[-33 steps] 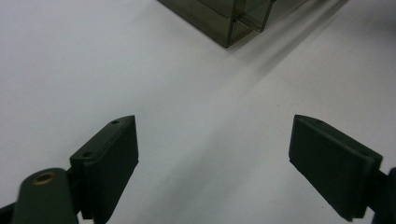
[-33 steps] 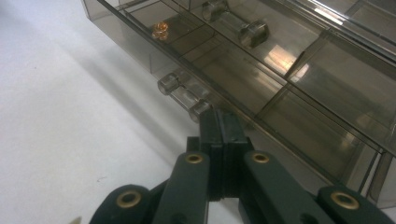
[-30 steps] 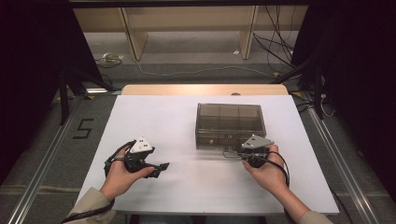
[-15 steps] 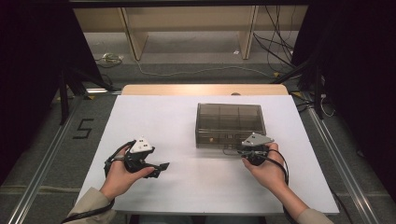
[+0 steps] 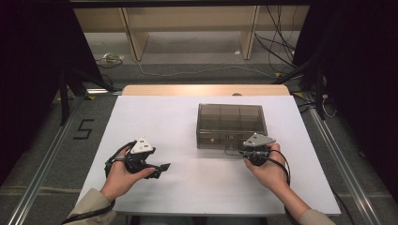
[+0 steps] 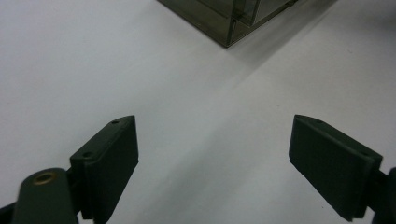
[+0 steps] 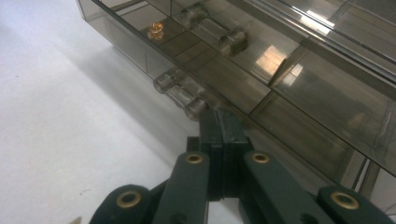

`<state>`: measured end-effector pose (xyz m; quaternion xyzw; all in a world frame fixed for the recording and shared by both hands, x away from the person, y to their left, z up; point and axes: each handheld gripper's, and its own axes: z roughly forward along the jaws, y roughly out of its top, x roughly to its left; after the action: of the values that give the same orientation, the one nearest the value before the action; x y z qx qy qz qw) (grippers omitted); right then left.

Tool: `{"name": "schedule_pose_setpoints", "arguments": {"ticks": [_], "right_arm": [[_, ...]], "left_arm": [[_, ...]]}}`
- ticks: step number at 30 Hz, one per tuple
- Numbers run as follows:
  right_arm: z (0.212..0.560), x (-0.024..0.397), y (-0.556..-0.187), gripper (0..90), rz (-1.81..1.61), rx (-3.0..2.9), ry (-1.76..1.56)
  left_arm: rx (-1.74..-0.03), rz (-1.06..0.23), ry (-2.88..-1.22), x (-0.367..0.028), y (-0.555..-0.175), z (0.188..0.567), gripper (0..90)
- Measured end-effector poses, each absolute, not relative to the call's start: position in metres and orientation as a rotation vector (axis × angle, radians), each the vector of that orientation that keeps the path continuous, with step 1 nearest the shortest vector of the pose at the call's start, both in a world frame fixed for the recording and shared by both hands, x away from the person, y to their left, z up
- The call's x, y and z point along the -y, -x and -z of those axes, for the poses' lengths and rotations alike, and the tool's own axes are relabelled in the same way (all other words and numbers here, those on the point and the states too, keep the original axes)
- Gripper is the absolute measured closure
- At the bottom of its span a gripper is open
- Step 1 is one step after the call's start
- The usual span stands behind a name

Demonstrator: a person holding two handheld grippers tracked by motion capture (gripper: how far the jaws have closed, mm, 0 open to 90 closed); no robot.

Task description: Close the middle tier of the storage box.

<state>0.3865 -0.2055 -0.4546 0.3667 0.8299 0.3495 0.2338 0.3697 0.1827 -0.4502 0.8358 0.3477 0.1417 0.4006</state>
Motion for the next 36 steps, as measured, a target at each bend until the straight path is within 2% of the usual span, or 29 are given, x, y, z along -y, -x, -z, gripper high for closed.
{"name": "schedule_pose_setpoints", "arguments": {"ticks": [36], "right_arm": [[0.456,0.207,-0.397,90.0,-0.953,-2.263,-1.028]], "left_arm": [[-0.882,-0.352,-2.113,-0.183,-0.37,0.45,16.0]]}}
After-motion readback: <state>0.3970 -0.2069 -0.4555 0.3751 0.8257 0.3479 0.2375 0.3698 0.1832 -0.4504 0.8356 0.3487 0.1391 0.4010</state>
